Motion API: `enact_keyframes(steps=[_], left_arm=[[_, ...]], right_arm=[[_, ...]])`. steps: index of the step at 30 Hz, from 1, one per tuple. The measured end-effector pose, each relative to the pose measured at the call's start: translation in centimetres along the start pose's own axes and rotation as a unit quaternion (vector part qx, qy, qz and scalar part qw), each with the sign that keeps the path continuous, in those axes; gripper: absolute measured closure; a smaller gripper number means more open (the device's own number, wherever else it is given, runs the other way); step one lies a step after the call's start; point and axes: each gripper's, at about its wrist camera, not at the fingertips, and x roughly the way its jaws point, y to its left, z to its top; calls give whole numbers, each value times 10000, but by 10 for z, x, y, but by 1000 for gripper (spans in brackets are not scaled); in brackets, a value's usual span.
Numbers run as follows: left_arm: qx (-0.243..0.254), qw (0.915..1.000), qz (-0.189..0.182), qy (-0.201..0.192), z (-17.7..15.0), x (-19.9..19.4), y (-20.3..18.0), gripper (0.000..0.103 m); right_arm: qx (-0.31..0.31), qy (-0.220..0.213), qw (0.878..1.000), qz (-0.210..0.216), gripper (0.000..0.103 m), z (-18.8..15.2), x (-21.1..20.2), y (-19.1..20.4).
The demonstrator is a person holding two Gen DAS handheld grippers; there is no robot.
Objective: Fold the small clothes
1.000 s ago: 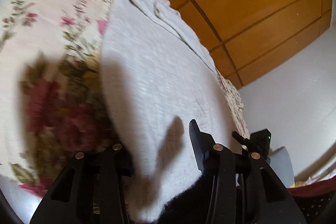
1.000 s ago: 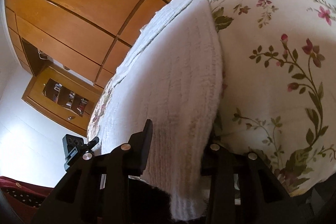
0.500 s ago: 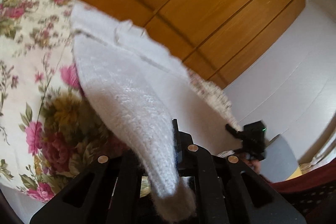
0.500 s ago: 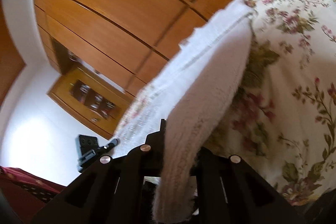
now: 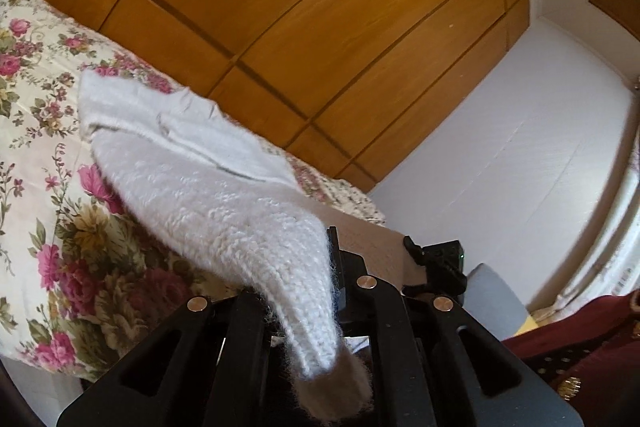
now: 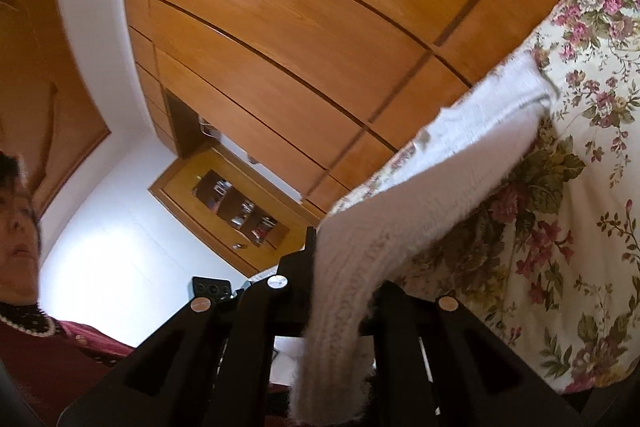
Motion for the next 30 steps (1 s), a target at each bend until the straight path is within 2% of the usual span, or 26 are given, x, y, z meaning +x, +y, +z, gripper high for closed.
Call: enact_keyframes(steps=[8,11,14,15,18,21,26,30], left_arm=[[-234,9996,-95,84,-21,-34,-16,98],[-416,9982,-376,213,-31,-49,-28,98],[-615,9948,-771,266,-28,-57,-31,98],[-645,9944,-800,242,-25,-58,-30,98],[-662,9958,-619,154,-9,-52,-20,98],[-754,9967,-253,177,10,-38,-6,98],[-690,9944,730,322,38,-4,21,98],[-536,9922,1084,316,55,18,37,98]], right_arm=[[-84,225,9996,-121,97,-30,-31,24],[-85,305,9995,-67,97,-43,-39,40],[-142,346,9993,99,97,-47,-43,53],[-168,343,9992,102,97,-46,-44,53],[-84,226,9996,145,97,-36,-40,43],[105,68,9998,173,97,-20,-32,27],[378,-127,9991,163,97,14,-3,-2],[485,-158,9987,33,97,37,18,-21]])
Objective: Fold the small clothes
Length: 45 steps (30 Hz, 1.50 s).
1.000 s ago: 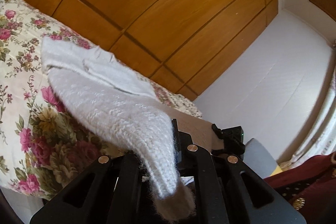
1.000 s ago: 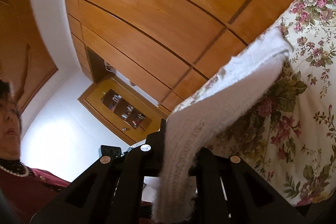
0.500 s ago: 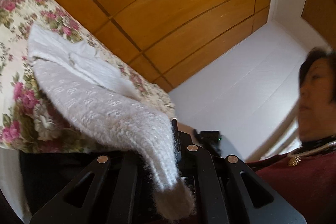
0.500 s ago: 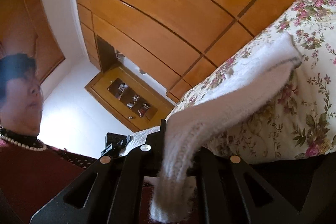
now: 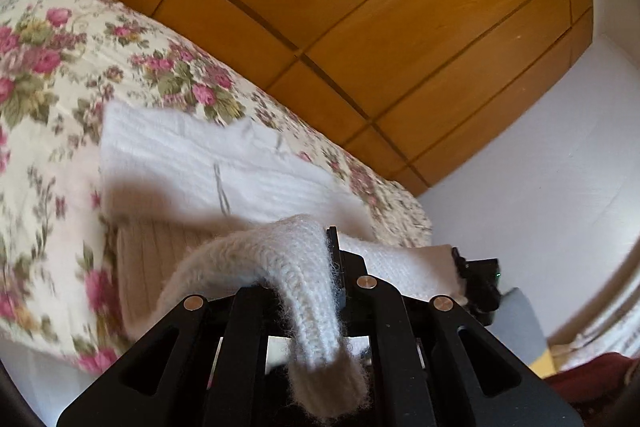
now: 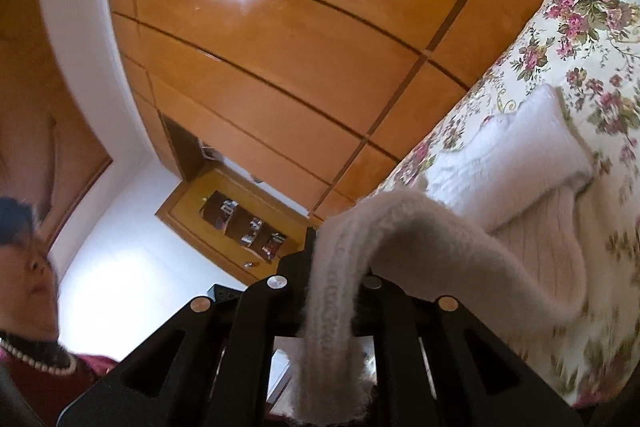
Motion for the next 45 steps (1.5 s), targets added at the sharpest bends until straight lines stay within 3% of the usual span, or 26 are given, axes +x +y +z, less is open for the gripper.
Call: enact_keyframes(steps=[6,9,13,21,29,33,36,38,40,41,43,44,45], left_arm=[[-53,9985,545,70,29,43,25,98],[-11,9935,1131,113,42,67,37,98],[7,9868,1614,135,53,94,50,98],[95,9740,2259,161,74,134,67,98],[-161,9694,2430,299,82,166,99,95],[57,9712,2371,218,77,173,104,94],[178,9744,2241,28,71,171,105,94],[128,9783,2065,-112,69,166,107,91],[16,9822,1869,-208,69,161,108,84],[-14,9840,1763,-255,69,159,108,79],[51,9863,1579,-473,69,152,102,46],[130,9850,1602,-630,68,148,98,35],[208,9797,1790,-877,67,141,92,12]], right_arm=[[8,33,9990,-450,97,39,30,-26],[-119,191,9973,-701,97,51,48,-36],[-107,366,9942,-1006,97,63,71,-55],[-241,515,9810,-1854,97,91,111,-87],[-165,651,9645,-2556,96,95,139,-131],[-273,611,9606,-2699,94,88,141,-141],[-457,475,9633,-2601,85,85,140,-138],[-592,202,9655,-2526,65,82,132,-134],[-648,-48,9640,-2578,52,81,125,-131],[-659,-194,9632,-2599,52,80,120,-130],[-662,-273,9611,-2667,52,78,116,-130],[-680,-282,9605,-2685,52,77,116,-130],[-712,-289,9591,-2723,51,76,116,-129]])
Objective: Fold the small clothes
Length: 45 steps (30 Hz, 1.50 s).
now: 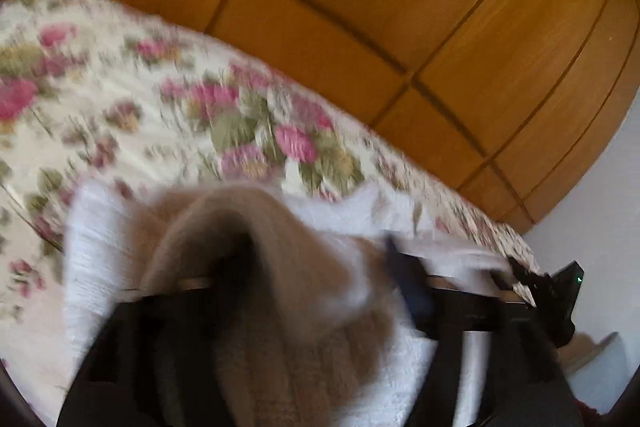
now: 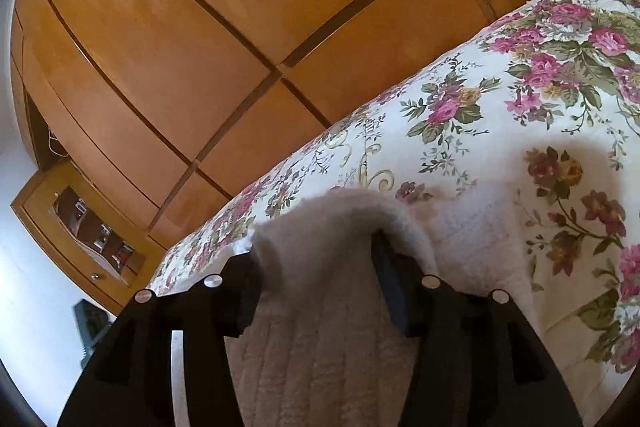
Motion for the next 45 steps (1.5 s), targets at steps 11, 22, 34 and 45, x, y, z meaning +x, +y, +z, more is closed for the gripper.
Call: enact_keyframes(steps=[11,22,34,45], left_arm=[[-864,9924,776,-403,1,-21,24,4],[195,9954,931,-84,-38,-66,10,24],[555,9964,620,163,-62,-81,3,46],[379,9979,359,379,-61,-96,5,96]], right_arm=[[288,-571,9972,-393,23,-4,-21,-7],[-228,-213,9945,-995,49,-19,-60,7],[-798,525,9932,-659,72,-61,-77,21],[-710,695,9936,-542,97,-66,-79,27]])
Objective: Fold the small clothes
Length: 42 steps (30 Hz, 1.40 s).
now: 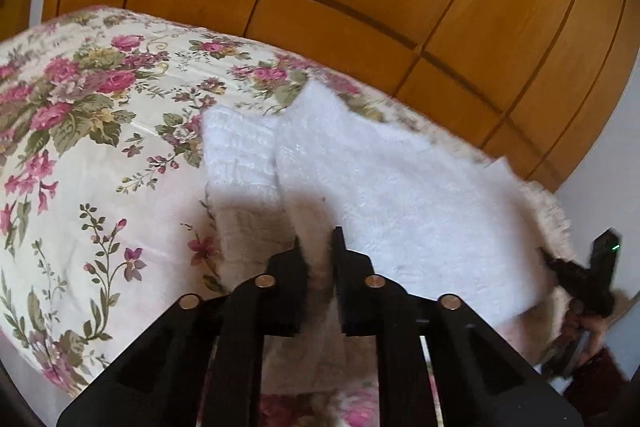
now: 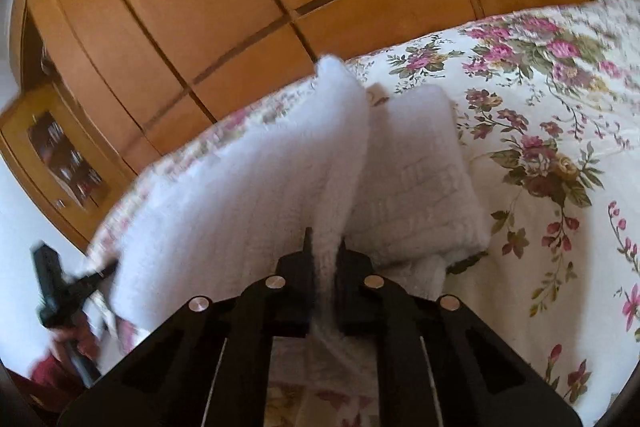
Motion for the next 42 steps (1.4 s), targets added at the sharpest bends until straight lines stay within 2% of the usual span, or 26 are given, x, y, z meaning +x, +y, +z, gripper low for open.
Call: enact_keyframes(steps=[6,9,11,13,14,15,17,18,20,24,27,30,34,36,38,40,42], left_arm=[[-78,9989,-459,-74,2,-40,-7,98],[56,9995,-292,97,-11,-42,-8,98],[205,9991,46,368,-26,-28,-5,98],[217,9985,189,457,-36,-21,-2,97],[219,9985,257,431,-37,-21,-1,95],[199,9985,309,408,-38,-21,0,86],[109,9991,250,321,-34,-27,1,74],[102,9993,271,222,-31,-32,0,63],[211,9988,434,-98,-22,-44,-9,61],[605,9958,593,-337,3,-43,-39,61],[1005,9937,433,-251,18,-21,-69,61],[1490,9882,315,146,27,25,-100,61],[1796,9798,307,827,31,86,-120,61],[1876,9768,474,919,34,111,-118,61],[1808,9767,720,901,43,132,-107,61],[1390,9818,948,880,53,149,-84,61],[900,9891,716,921,62,157,-64,61]], right_arm=[[34,-347,9984,437,97,10,-45,5],[-26,-256,9991,346,97,4,-51,4],[-33,-115,9999,73,97,-5,-42,-3],[172,139,9994,-249,96,-15,-25,-18],[236,192,9990,-332,92,-19,-19,-23],[278,178,9988,-361,92,-21,-17,-24],[326,112,9989,-320,82,-18,-21,-22],[235,7,9989,-409,80,-14,-25,-17],[-128,-209,9963,-824,80,-3,-34,-4],[-1022,-441,9880,-1069,80,18,-35,37],[-1632,-274,9802,-1086,80,30,-11,66],[-1907,113,9756,-1085,80,37,29,82],[-1988,676,9681,-1364,81,44,83,78],[-1982,816,9627,-1649,80,48,104,66],[-1934,738,9609,-1842,79,53,111,52],[-1746,627,9646,-1875,79,56,113,37],[-1427,539,9734,-1712,79,62,113,24]])
